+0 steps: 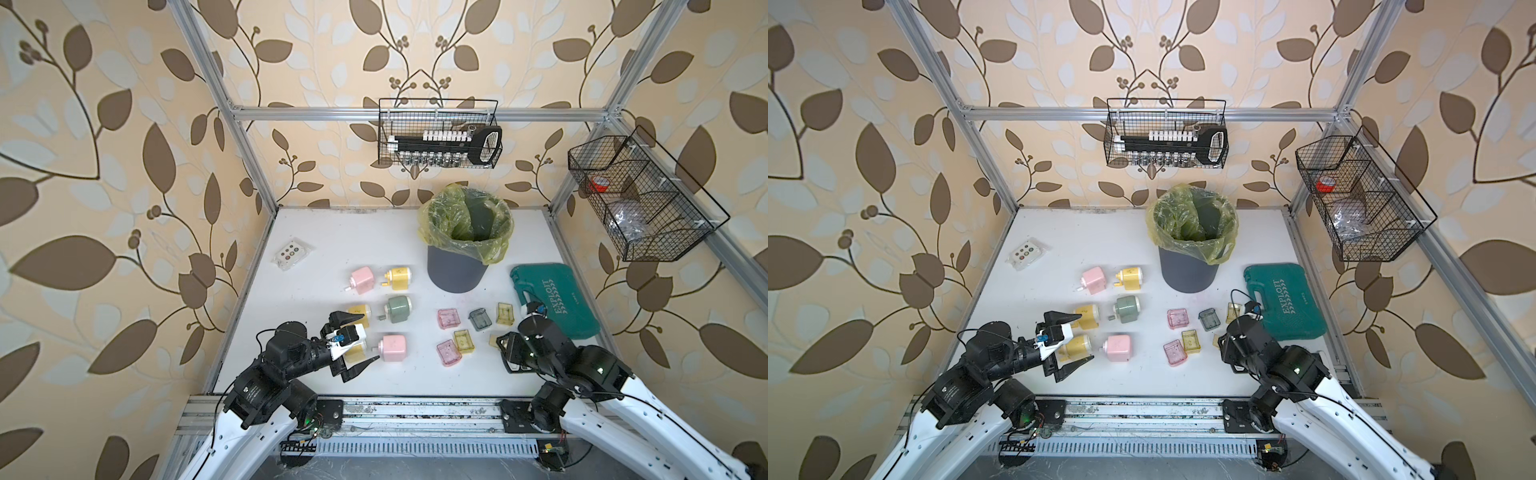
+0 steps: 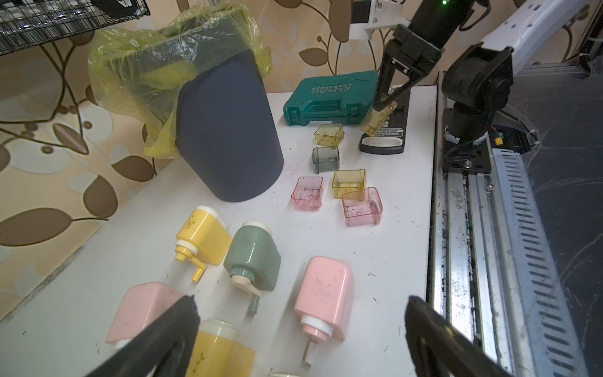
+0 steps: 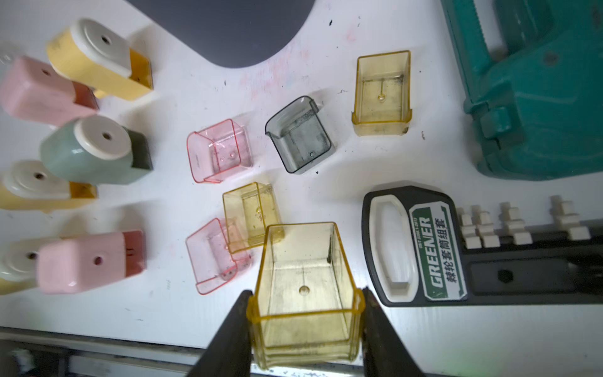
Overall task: Take out the pencil sharpener tray and clean the shavings
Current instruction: Place the container at the center of the board.
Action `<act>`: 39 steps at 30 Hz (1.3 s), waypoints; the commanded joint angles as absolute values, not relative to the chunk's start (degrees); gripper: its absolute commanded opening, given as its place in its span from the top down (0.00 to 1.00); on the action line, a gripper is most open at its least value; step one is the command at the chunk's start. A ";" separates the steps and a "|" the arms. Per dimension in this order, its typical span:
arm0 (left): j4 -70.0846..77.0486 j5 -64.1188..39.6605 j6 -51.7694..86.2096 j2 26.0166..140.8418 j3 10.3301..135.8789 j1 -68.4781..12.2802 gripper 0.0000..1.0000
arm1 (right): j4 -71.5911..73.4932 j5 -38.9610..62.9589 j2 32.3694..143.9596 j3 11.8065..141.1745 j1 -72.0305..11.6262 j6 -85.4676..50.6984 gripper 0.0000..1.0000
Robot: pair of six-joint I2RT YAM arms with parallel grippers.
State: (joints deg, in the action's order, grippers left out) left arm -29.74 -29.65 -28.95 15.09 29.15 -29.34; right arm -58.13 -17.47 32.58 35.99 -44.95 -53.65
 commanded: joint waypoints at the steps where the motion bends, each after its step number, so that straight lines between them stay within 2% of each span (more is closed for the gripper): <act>1: -27.85 -30.90 -28.61 14.84 29.70 -30.06 0.01 | -59.75 -36.30 36.43 35.20 -57.43 -67.55 1.00; 5: -27.95 -31.02 -28.67 15.03 29.68 -30.14 0.01 | -56.77 -44.26 41.50 33.10 -66.33 -73.87 1.00; 13: -28.13 -31.20 -28.74 14.71 29.71 -30.13 0.01 | -51.61 -49.48 42.98 27.87 -66.92 -77.43 1.00; 23: -27.87 -31.73 -28.65 14.42 29.51 -30.22 0.01 | -41.50 -47.40 47.74 21.85 -66.97 -77.36 0.98; 29: -27.80 -31.42 -28.52 14.33 29.43 -30.21 0.01 | -38.94 -47.89 47.69 20.75 -66.97 -75.17 0.61; 35: -28.25 -31.20 -28.26 15.25 29.77 -30.19 0.01 | -39.31 -48.94 47.50 20.45 -66.97 -74.62 0.12; 36: -28.32 -31.07 -28.15 15.38 29.81 -30.22 0.01 | -39.95 -49.04 47.55 20.68 -66.98 -74.63 0.08; 39: -28.26 -30.70 -28.13 15.67 29.75 -30.23 0.01 | -43.68 -49.74 47.21 22.20 -66.97 -75.50 0.06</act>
State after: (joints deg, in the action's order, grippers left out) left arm -29.74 -30.04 -28.91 14.92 29.15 -29.69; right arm -40.16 -47.68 47.72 21.17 -66.65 -74.96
